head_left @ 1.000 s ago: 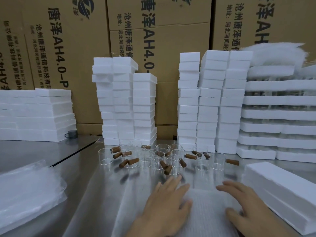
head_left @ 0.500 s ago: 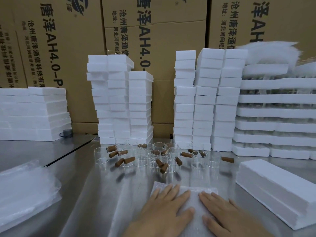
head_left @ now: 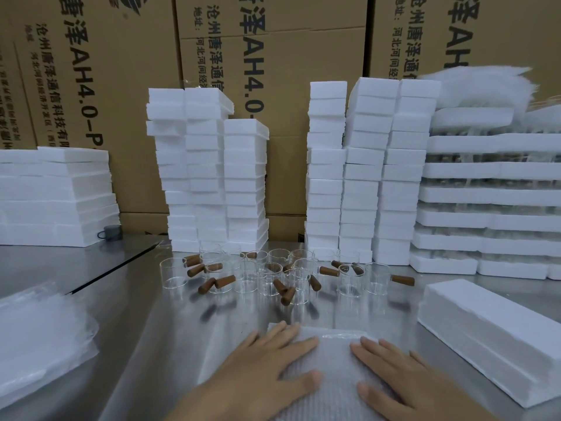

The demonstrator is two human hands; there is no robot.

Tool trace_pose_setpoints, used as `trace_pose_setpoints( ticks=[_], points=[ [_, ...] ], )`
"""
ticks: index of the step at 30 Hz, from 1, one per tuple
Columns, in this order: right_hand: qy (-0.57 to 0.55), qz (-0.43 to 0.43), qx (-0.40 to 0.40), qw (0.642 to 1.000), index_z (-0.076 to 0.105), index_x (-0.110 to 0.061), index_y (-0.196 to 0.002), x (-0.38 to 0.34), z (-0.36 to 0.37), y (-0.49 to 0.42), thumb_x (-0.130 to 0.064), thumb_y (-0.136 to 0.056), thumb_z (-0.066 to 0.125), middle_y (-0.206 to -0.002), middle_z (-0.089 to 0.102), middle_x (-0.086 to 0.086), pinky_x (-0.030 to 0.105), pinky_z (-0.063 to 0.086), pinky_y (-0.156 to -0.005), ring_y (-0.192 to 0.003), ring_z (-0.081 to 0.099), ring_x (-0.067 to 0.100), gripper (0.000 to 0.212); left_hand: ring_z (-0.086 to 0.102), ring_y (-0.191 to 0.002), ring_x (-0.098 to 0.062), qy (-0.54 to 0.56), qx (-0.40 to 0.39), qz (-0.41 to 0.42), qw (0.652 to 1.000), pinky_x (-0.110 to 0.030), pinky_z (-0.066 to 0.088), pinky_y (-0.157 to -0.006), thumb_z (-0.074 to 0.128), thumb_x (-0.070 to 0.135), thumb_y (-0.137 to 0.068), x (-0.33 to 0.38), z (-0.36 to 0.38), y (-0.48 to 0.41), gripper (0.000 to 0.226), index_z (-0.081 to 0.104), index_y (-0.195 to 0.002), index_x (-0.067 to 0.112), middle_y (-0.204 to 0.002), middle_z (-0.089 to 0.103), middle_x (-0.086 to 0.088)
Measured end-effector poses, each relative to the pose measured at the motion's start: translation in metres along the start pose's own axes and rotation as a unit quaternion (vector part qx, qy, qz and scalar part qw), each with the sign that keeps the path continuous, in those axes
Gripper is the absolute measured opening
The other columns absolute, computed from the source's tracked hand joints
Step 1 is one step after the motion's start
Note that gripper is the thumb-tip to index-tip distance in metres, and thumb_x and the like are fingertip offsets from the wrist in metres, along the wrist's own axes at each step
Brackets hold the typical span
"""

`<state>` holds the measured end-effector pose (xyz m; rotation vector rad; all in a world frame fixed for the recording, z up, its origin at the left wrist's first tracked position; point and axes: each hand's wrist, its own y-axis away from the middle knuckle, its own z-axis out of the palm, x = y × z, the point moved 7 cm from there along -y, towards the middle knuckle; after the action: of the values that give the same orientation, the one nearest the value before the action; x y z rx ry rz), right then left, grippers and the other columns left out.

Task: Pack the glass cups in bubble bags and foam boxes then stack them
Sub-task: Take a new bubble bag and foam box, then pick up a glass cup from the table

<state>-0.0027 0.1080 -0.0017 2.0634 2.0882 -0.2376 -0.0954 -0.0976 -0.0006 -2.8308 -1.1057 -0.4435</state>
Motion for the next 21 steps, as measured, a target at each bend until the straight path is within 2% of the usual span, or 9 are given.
trace_pose_setpoints(
  ticks=[2, 4, 7, 9, 11, 14, 18, 21],
  points=[
    [-0.028, -0.010, 0.033, 0.999, 0.015, -0.067, -0.150, 0.003, -0.008, 0.002, -0.088, -0.087, 0.024, -0.150, -0.006, -0.048, 0.025, 0.004, -0.126, -0.148, -0.003, -0.015, 0.066, 0.005, -0.161, 0.001, 0.030, 0.053, -0.030, 0.998, -0.035, 0.005, -0.132, 0.037, 0.082, -0.099, -0.020, -0.013, 0.005, 0.067, 0.023, -0.161, 0.063, -0.174, 0.008, 0.031],
    [-0.061, -0.004, 0.086, 0.994, 0.031, -0.063, -0.146, 0.008, -0.018, 0.006, -0.069, -0.100, 0.041, -0.152, 0.019, -0.044, 0.019, 0.018, -0.123, -0.148, 0.022, -0.012, 0.048, 0.023, -0.158, -0.004, 0.033, 0.115, -0.065, 0.991, -0.033, 0.021, -0.128, 0.046, 0.070, -0.103, -0.039, -0.026, 0.010, 0.062, 0.038, -0.161, 0.049, -0.170, 0.029, 0.026],
    [-0.060, 0.017, 0.131, 0.989, 0.043, -0.049, -0.145, 0.014, -0.028, 0.013, -0.056, -0.104, 0.046, -0.142, 0.039, -0.036, 0.014, 0.030, -0.112, -0.130, 0.040, -0.011, 0.042, 0.049, -0.137, -0.004, 0.033, 0.158, -0.090, 0.983, -0.032, 0.041, -0.116, 0.057, 0.065, -0.100, -0.046, -0.033, 0.011, 0.055, 0.057, -0.149, 0.040, -0.147, 0.055, 0.024],
    [-0.052, 0.020, 0.137, 0.989, 0.045, -0.045, -0.145, 0.014, -0.030, 0.015, -0.054, -0.104, 0.048, -0.139, 0.043, -0.034, 0.013, 0.032, -0.109, -0.124, 0.043, -0.010, 0.042, 0.058, -0.115, 0.000, 0.061, 0.183, -0.099, 0.976, -0.033, 0.051, -0.105, 0.065, 0.059, -0.098, -0.045, -0.035, 0.010, 0.031, 0.070, -0.124, 0.043, -0.126, 0.064, 0.024],
    [-0.048, 0.022, 0.142, 0.988, 0.047, -0.045, -0.144, 0.011, -0.033, 0.016, -0.054, -0.104, 0.049, -0.137, 0.045, -0.033, 0.013, 0.033, -0.107, -0.122, 0.044, -0.010, 0.041, 0.062, -0.099, -0.001, 0.078, 0.214, -0.110, 0.967, -0.036, 0.056, -0.095, 0.069, 0.051, -0.097, -0.045, -0.037, 0.008, 0.012, 0.073, -0.100, 0.041, -0.108, 0.067, 0.020],
    [-0.051, 0.028, 0.145, 0.988, 0.048, -0.046, -0.142, 0.013, -0.034, 0.016, -0.055, -0.102, 0.051, -0.135, 0.047, -0.033, 0.013, 0.033, -0.105, -0.122, 0.044, -0.011, 0.041, 0.063, -0.087, -0.002, 0.086, 0.242, -0.127, 0.958, -0.033, 0.058, -0.084, 0.072, 0.049, -0.095, -0.050, -0.036, 0.007, 0.016, 0.069, -0.085, 0.037, -0.096, 0.067, 0.019],
    [-0.073, 0.035, 0.156, 0.985, 0.050, -0.045, -0.141, 0.019, -0.032, 0.016, -0.057, -0.101, 0.054, -0.134, 0.048, -0.031, 0.017, 0.035, -0.107, -0.124, 0.045, -0.009, 0.042, 0.063, -0.089, 0.006, 0.120, 0.253, -0.152, 0.948, -0.025, 0.055, -0.080, 0.074, 0.054, -0.091, -0.061, -0.033, 0.006, 0.013, 0.065, -0.088, 0.044, -0.095, 0.067, 0.027],
    [-0.084, 0.032, 0.163, 0.982, 0.052, -0.042, -0.141, 0.020, -0.033, 0.016, -0.054, -0.101, 0.057, -0.136, 0.050, -0.026, 0.016, 0.033, -0.107, -0.126, 0.046, -0.005, 0.042, 0.065, -0.088, 0.008, 0.208, 0.282, -0.178, 0.920, -0.026, 0.056, -0.080, 0.075, 0.053, -0.092, -0.068, -0.039, 0.004, 0.010, 0.067, -0.091, 0.046, -0.092, 0.071, 0.028]
  ],
)
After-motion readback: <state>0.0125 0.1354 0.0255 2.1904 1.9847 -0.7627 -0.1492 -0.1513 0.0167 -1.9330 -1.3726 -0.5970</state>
